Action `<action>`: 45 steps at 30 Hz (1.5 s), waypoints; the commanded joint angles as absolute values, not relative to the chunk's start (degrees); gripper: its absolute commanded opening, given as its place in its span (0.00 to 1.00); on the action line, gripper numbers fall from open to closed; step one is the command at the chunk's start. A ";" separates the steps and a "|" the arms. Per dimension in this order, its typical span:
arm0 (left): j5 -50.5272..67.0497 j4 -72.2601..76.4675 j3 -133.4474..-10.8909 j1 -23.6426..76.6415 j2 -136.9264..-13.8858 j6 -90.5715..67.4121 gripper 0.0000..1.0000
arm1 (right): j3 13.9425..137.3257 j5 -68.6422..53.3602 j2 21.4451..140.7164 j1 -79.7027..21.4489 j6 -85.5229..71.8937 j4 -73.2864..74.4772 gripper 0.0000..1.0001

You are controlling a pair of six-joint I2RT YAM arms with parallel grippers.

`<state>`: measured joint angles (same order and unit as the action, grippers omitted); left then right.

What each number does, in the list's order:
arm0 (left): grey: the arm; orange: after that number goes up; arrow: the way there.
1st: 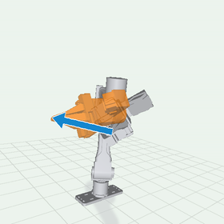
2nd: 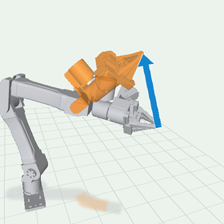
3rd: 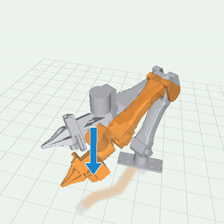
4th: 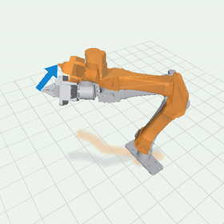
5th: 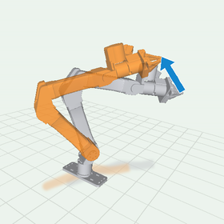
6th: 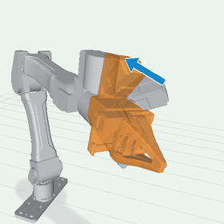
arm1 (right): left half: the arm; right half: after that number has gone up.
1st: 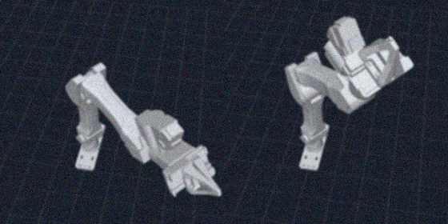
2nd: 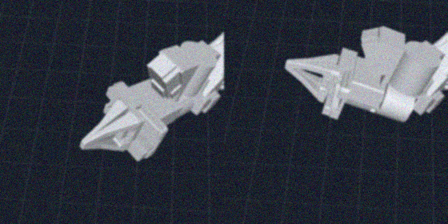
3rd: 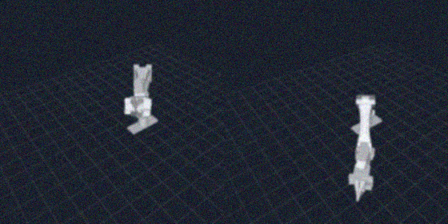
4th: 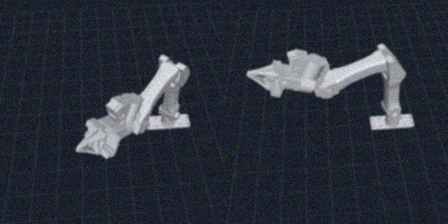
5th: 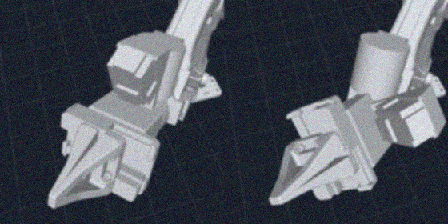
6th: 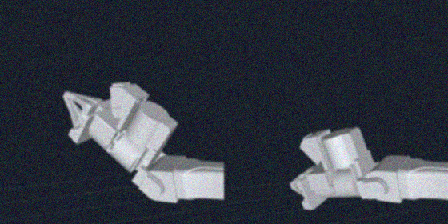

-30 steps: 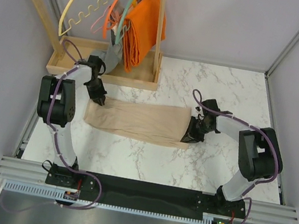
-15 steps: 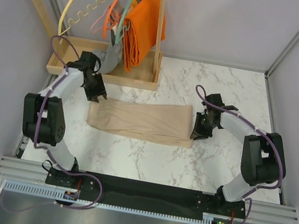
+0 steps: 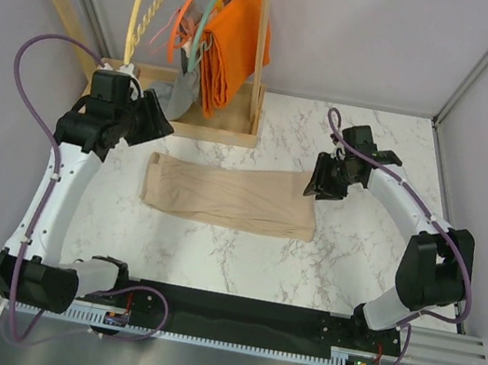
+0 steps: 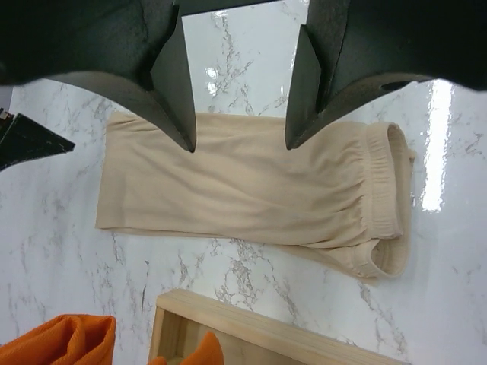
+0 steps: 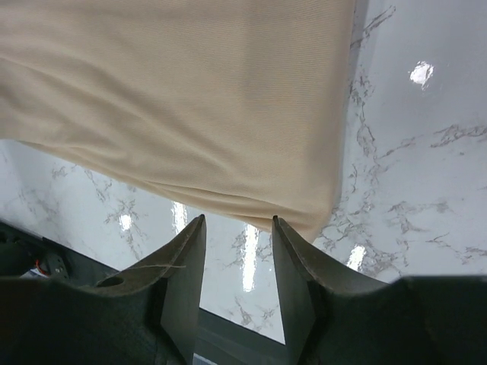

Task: Place the trousers on the hanger
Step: Fold the trousers at the center of the board, then pick up the hanger from the clothesline.

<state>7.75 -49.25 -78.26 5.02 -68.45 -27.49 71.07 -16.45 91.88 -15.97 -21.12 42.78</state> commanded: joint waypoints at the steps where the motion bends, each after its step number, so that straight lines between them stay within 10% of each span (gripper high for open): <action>1: 0.54 -49.57 -84.36 5.01 -67.50 -26.01 0.58 | 74.00 -18.63 90.09 -16.17 -20.04 46.32 0.48; 7: -7.13 -49.74 -100.89 5.01 -72.33 -31.19 0.74 | 73.57 -21.71 86.76 -16.61 -22.50 46.93 0.49; 22: 2.20 -48.87 -63.81 5.10 -53.01 -38.06 0.75 | 70.76 -19.51 86.22 -16.70 -19.95 46.58 0.50; 35: -5.80 -31.24 -105.86 5.01 -72.05 -21.81 0.78 | 70.48 -24.34 88.94 -18.28 -20.92 45.18 0.50; 45: -8.87 -17.93 -131.03 1.85 -97.11 -1.58 1.00 | 71.72 -22.50 88.07 -19.34 -18.81 45.53 0.50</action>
<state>-4.86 -22.94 -126.08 3.92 -92.95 -9.89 69.78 -22.92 89.10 -19.25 -20.51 46.35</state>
